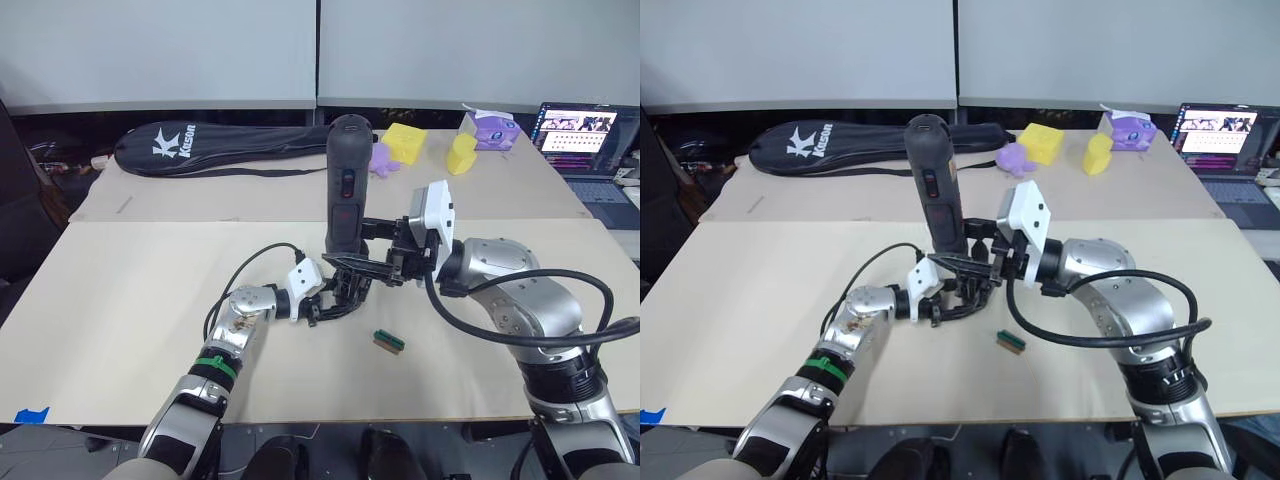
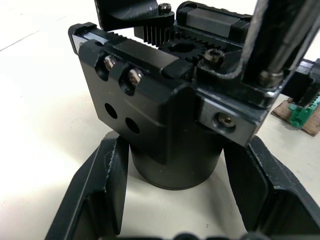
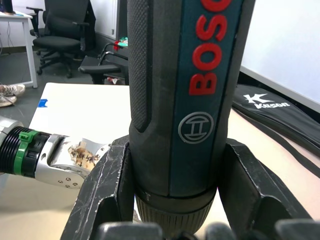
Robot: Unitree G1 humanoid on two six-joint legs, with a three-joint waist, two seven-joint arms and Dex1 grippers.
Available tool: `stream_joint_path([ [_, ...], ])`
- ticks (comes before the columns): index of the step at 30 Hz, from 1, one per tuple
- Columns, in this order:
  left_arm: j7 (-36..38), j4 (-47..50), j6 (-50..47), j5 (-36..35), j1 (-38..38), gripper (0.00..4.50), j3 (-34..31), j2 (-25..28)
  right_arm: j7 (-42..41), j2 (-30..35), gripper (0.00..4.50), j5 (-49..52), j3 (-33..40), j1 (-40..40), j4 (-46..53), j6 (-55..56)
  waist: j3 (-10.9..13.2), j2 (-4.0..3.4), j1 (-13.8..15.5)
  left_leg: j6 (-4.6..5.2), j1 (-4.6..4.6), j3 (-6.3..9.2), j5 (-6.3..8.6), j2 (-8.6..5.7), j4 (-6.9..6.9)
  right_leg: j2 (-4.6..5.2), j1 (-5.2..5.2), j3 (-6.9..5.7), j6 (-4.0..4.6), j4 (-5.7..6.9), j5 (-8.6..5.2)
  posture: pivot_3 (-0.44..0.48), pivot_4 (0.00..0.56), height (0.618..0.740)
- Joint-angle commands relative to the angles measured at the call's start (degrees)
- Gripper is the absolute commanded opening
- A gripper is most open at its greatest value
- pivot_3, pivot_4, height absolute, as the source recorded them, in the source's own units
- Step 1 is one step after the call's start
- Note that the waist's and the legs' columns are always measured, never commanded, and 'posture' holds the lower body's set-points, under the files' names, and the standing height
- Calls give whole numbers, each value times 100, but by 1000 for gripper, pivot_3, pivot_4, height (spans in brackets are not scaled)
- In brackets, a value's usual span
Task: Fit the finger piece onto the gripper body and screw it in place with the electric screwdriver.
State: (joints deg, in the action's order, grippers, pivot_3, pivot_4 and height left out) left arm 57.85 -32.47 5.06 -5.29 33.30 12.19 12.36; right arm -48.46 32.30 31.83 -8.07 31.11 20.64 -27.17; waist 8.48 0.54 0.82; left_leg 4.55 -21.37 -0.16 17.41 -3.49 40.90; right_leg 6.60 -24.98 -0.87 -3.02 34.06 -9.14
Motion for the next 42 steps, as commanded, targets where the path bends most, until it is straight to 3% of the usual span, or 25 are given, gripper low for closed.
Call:
stream_joint_path([
  [1, -51, 134, 110, -90, 48, 2278, -121, 8, 20, 248, 1928, -367, -222, -341, -349, -403, 0, 0, 1, 0, 0, 0, 0, 0, 0, 0, 0, 0, 0, 0, 0, 0, 150, 723],
  [7, -52, 35, 133, -66, 79, 2278, -105, -17, 100, 67, 1928, 109, 159, 216, 57, -426, 1, 0, -1, 0, -12, 0, 0, 0, 0, 0, -2, 0, 0, 0, 0, 0, 150, 723],
  [12, -46, -81, 168, -30, 63, 2278, -52, -60, 5, -143, 1928, 897, 626, 870, 341, -585, 5, 3, 17, -17, -89, 5, -13, -2, 5, 1, -62, -5, 12, 2, 10, 0, 150, 723],
  [16, -64, -145, 187, -19, 71, 2278, -25, -103, -113, -203, 1928, 1284, 793, 974, 518, -645, 4, 3, 26, -62, -145, 4, -40, -7, 4, 0, -123, -7, 12, 4, 12, 0, 150, 723],
  [22, -35, -144, 164, -19, 89, 2278, -35, -55, -184, -47, 1928, 1801, 966, 801, 828, -914, 5, 3, 22, -20, -147, 4, -18, -8, 8, 4, -119, -6, 11, 2, 12, 0, 150, 723],
  [24, -36, -53, 75, -38, 77, 2278, -79, 35, -169, 148, 1927, 2125, 1130, 630, 959, -1166, 5, 3, 22, -20, -146, 4, -18, -6, 8, 3, -120, -8, 11, 2, 12, 0, 150, 723],
  [28, 303, 598, -356, -260, -141, 4273, -166, 447, 288, 646, 1927, 3229, 1781, 242, 1204, -1845, 11, 5, -20, -20, -149, 5, -18, -3, 6, 4, -123, -6, 13, 3, 13, 0, 150, 723],
  [29, 540, 976, -555, -392, -302, 4489, -193, 717, 544, 926, 1927, 3752, 2100, 29, 1221, -2130, 12, 4, -43, -21, -149, 4, -18, -1, 3, 5, -125, -3, 13, 2, 14, 0, 150, 723],
  [32, 1040, 1888, -994, -691, -683, 4500, -245, 1339, 1091, 1729, 1927, 5052, 2786, -585, 1088, -2784, 16, 1, -52, -27, -150, 2, -20, 11, -13, 36, -133, -2, 18, 0, 12, 0, 150, 723],
  [35, 1668, 2750, -1475, -1085, -1042, 4500, -326, 2085, 1498, 2823, 1927, 5788, 3421, -1680, 73, -3909, 20, 2, -3, -28, -156, 8, -20, 17, -17, 46, -132, -3, 29, -5, 5, 0, 150, 723],
  [38, 1837, 3148, -1668, -1264, -1118, 4500, -323, 2364, 1645, 3337, 1927, 5597, 3452, -2184, -896, -4429, 24, -4, 35, -14, -158, 5, -15, 9, -11, 75, -119, -6, 34, -13, 2, 0, 150, 723],
  [42, 1960, 3352, -1711, -1314, -1045, 4500, -285, 2464, 1685, 3509, 1927, 4825, 3067, -2132, -1868, -4737, 28, -12, 34, 23, -160, -16, -22, -12, 1, 93, -118, 5, 36, -12, 6, 0, 150, 723],
])
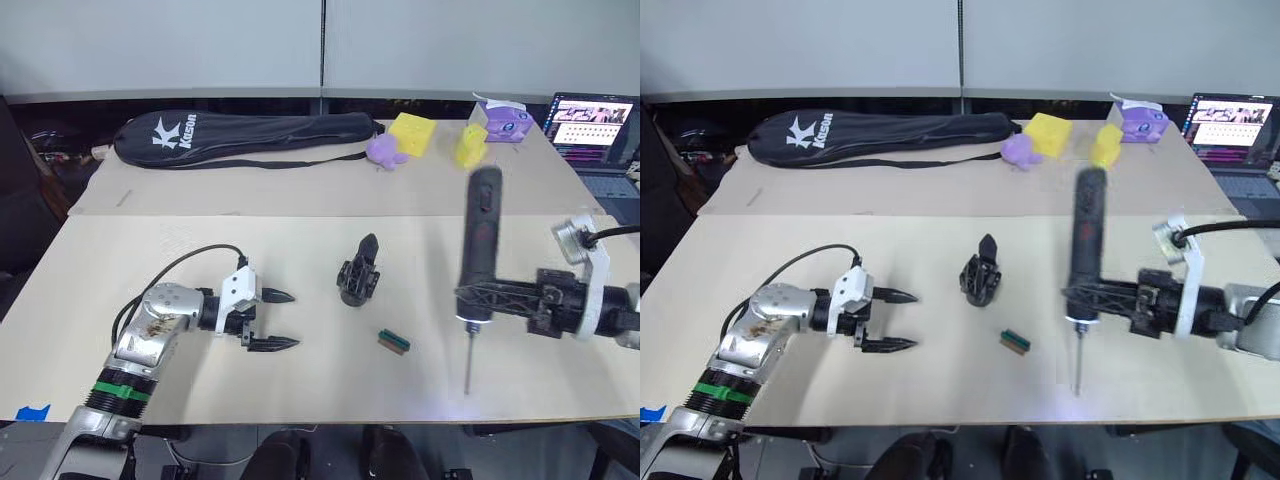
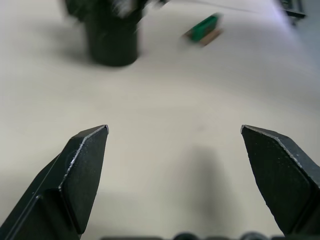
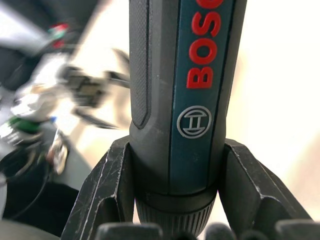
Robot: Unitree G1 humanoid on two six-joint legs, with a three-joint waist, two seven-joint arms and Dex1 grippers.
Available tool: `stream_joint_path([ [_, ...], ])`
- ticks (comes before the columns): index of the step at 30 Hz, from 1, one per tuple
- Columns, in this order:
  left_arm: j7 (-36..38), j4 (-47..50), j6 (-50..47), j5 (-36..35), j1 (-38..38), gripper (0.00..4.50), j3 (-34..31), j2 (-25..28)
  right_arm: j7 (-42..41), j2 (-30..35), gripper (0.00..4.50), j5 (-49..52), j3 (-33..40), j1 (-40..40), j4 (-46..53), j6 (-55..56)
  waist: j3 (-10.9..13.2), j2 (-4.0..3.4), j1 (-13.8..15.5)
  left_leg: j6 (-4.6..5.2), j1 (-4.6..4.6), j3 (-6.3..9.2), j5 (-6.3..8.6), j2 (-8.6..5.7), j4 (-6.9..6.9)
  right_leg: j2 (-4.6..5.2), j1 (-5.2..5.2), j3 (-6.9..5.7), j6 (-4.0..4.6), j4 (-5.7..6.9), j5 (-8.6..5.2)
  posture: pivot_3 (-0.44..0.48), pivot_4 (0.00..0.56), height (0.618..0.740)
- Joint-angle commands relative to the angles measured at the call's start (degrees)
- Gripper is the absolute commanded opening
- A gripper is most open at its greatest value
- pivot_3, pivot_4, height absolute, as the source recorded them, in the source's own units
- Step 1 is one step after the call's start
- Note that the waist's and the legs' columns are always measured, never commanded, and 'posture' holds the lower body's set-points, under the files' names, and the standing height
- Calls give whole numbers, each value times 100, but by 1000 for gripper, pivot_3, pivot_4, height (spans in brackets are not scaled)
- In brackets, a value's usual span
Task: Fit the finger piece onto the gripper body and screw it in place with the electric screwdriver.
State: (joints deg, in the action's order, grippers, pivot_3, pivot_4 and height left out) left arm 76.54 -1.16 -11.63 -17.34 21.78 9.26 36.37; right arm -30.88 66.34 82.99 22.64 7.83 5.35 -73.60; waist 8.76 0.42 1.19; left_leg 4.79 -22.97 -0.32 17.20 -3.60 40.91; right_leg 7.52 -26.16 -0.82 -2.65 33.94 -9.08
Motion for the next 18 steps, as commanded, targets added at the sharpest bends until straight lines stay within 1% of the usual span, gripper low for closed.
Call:
stream_joint_path([
  [1, 97, 205, -44, -104, 175, 4500, 19, 45, -27, 73, 1927, -616, -214, 312, -564, -96, 0, -1, -16, 0, 2, -2, -1, 1, 0, -4, 0, -4, -6, 3, 3, 0, 150, 723],
  [3, 92, 167, -33, -95, 273, 4500, 41, 12, -23, 28, 1927, -1156, -541, 500, -881, -78, 1, 0, -51, -7, 6, -4, -6, 5, -1, -19, -2, -14, -12, 8, 7, 0, 150, 723],
  [7, 101, 1, 38, -61, 378, 4500, 70, -4, -470, 32, 1927, -2349, -1320, 854, -1488, 278, 1, -3, -65, -15, 7, -8, -12, 10, -4, -60, -3, -25, -12, 13, 7, 0, 150, 723],
  [11, 166, -118, 81, -29, 372, 4500, 69, 77, -1022, 161, 1927, -2985, -1610, 1029, -1824, 361, 1, -3, -54, -12, 7, -19, -12, 7, 1, -63, -1, -20, -20, 11, 12, 0, 150, 723],
  [13, 179, -191, 23, -38, 369, 4500, 46, 128, -1408, 319, 2966, -3262, -1650, 855, -1773, 540, 1, -4, -42, -11, 5, -20, -11, 6, 6, -62, 1, -20, -24, 7, 13, 0, 150, 723],
  [14, 180, -214, -23, -52, 365, 4500, 31, 155, -1593, 401, 3226, -3404, -1642, 719, -1702, 683, 1, -4, -26, -9, 3, -21, -10, 2, 8, -58, 1, -20, -25, 7, 13, 0, 150, 723],
  [15, 185, -230, -97, -79, 364, 4500, 13, 193, -1761, 478, 3620, -3538, -1597, 568, -1620, 855, 1, -4, -11, -9, 3, -20, -11, -2, 9, -55, 0, -21, -28, 7, 12, 0, 150, 723],
  [17, 198, -245, -300, -164, 369, 4500, -44, 287, -1999, 593, 4258, -3737, -1393, 284, -1526, 1154, 2, -3, -4, -10, 3, -20, -11, -3, 11, -54, 3, -24, -33, 7, 10, 0, 150, 723],
  [18, 201, -247, -408, -203, 375, 4500, -79, 339, -2101, 644, 4475, -3868, -1286, 134, -1475, 1383, 1, -3, -9, -11, 4, -20, -12, -3, 12, -54, 3, -23, -34, 7, 10, 0, 150, 723],
])
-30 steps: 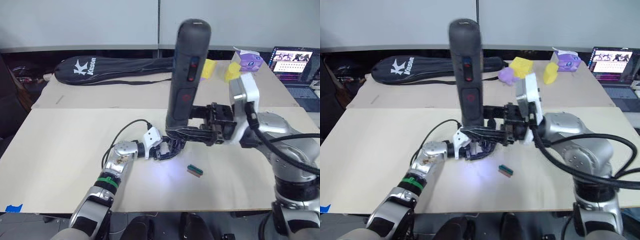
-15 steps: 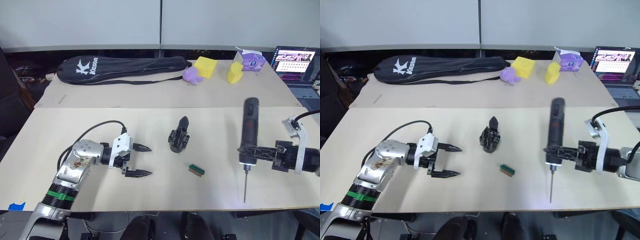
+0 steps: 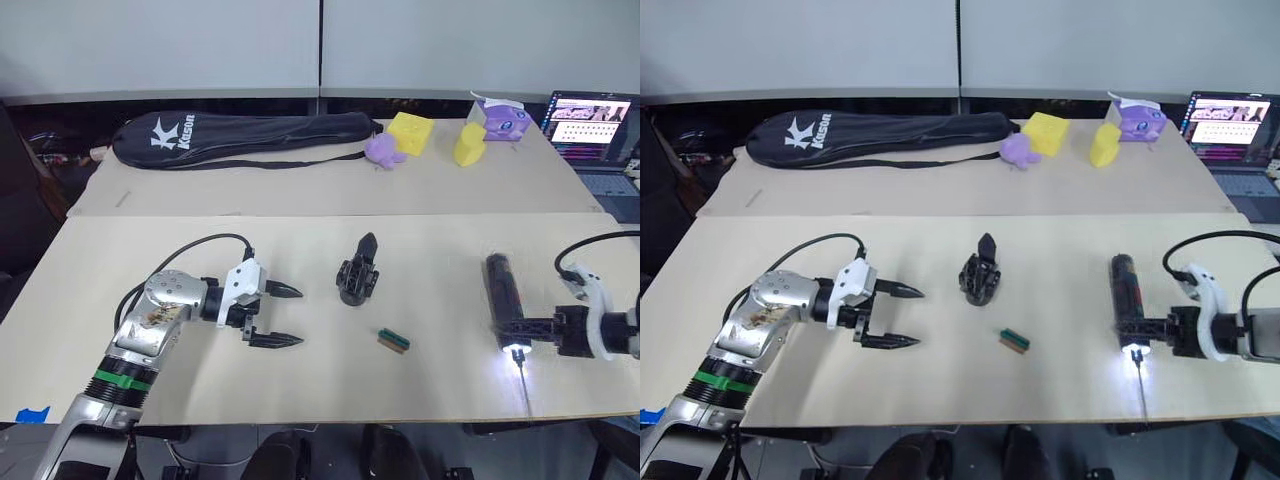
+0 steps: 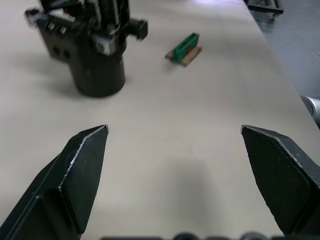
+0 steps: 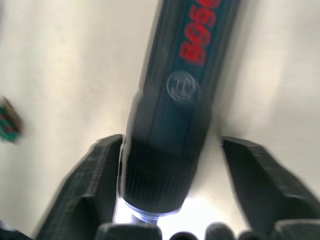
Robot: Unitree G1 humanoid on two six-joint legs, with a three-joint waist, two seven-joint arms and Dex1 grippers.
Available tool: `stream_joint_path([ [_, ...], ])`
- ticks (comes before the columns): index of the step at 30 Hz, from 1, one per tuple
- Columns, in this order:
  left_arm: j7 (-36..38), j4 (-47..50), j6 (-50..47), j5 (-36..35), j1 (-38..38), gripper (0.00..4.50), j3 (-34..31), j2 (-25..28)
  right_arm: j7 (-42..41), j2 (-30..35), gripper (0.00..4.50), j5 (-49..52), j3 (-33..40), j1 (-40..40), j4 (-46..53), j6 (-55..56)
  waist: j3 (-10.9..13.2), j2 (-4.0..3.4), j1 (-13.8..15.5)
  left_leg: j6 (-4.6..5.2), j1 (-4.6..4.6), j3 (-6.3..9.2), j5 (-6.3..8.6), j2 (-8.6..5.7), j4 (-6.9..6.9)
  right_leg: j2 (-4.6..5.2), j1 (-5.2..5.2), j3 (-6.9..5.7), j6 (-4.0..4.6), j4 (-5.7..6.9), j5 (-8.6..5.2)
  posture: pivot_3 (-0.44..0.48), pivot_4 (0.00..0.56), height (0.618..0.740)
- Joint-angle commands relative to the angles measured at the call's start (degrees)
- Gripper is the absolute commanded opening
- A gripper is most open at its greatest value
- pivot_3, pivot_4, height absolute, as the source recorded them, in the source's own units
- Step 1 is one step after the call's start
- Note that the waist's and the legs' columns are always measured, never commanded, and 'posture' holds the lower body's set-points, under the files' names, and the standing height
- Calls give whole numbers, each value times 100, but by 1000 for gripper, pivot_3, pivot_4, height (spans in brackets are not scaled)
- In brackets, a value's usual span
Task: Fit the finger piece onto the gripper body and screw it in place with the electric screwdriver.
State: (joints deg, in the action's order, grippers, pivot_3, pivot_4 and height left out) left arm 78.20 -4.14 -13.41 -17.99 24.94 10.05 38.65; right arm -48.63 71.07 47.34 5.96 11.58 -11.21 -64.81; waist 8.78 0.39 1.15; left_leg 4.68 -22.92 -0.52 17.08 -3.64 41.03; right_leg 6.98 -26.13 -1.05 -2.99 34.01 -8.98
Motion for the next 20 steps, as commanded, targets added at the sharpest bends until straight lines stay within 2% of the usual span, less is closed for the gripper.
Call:
stream_joint_path([
  [1, 42, 45, -377, -191, 64, 4500, -232, 213, -351, 191, 4475, -308, 682, -327, 222, 566, 0, 0, -11, 0, 0, 0, 0, 0, 0, 0, 0, 1, 0, 0, 0, 0, 150, 723],
  [2, 65, 34, -541, -245, 52, 4500, -323, 352, -466, 245, 4475, -386, 1025, -511, 320, 766, 0, 0, -20, 0, -1, 0, 0, -1, 1, 0, -1, 1, -2, 1, 0, 0, 150, 723],
  [6, 205, -83, -775, -388, -53, 4500, -782, 1007, -1661, 140, 4475, -1310, 2575, -1807, 790, 2977, 1, -1, -43, 1, 7, 0, 2, 5, -8, -11, -3, 1, -6, 8, -1, 0, 150, 723],
  [9, 312, -408, -954, -492, -19, 4500, -1123, 1428, -2359, -57, 4475, -1735, 3397, -2368, 489, 4094, 2, 1, -54, -2, 15, 0, 2, 18, -7, -44, 5, 14, -7, 5, -2, 0, 150, 723],
  [14, 273, -665, -656, -350, -30, 4500, -1253, 1560, -2691, -101, 4475, -2276, 3433, -2432, -885, 5169, 8, 10, -36, 0, 73, -1, 7, 21, -16, -44, 70, 12, -7, -5, -5, 0, 150, 723],
  [20, 170, -644, -599, -421, -22, 4500, -1236, 1352, -2862, -183, 4475, -2361, 3315, -2079, -1465, 5473, 8, 9, -57, -11, 100, 1, 17, 27, -19, -39, 86, 26, -5, -1, -6, 0, 150, 723],
])
